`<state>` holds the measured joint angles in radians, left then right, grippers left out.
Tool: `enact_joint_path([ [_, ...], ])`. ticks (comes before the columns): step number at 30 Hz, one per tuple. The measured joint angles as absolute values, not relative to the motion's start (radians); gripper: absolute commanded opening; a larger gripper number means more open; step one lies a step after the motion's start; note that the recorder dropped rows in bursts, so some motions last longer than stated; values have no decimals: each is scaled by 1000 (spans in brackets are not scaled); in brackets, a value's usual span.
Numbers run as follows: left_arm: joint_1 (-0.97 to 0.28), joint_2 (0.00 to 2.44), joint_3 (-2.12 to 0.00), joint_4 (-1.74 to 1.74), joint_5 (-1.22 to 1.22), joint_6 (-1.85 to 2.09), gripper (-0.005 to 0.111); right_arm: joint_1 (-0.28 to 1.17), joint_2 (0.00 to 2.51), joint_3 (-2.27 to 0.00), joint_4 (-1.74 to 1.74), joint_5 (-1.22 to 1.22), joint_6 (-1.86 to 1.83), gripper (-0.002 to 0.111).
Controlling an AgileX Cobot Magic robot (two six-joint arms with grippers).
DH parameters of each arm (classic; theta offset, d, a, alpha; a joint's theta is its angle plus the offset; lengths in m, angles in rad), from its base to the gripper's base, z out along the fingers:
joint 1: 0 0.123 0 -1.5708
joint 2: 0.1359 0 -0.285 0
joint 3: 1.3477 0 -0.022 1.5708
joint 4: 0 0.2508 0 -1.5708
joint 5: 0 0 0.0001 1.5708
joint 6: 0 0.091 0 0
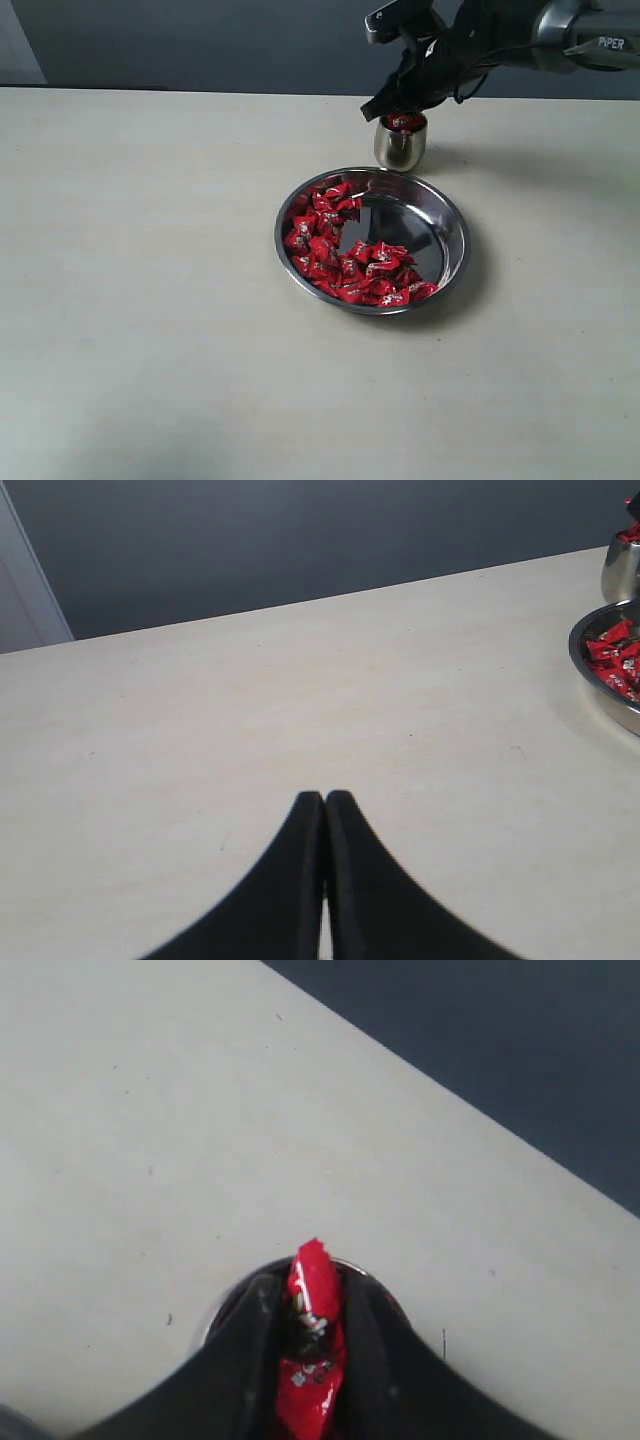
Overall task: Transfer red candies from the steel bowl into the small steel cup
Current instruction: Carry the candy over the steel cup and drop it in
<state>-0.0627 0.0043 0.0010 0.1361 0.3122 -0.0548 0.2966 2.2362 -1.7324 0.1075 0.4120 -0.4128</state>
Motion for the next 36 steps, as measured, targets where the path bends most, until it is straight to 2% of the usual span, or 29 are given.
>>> enact_joint_path([
  [9,-63,4,1,136,312,-55,0,297,2243,-1735,108,440,-413,9],
  [13,-63,4,1,136,312,-55,0,297,2243,-1735,108,459,-413,23],
  [15,-63,4,1,136,312,-55,0,297,2243,-1735,108,464,-413,26],
  [36,-63,4,1,136,312,-55,0,294,2241,-1735,89,495,-381,26],
])
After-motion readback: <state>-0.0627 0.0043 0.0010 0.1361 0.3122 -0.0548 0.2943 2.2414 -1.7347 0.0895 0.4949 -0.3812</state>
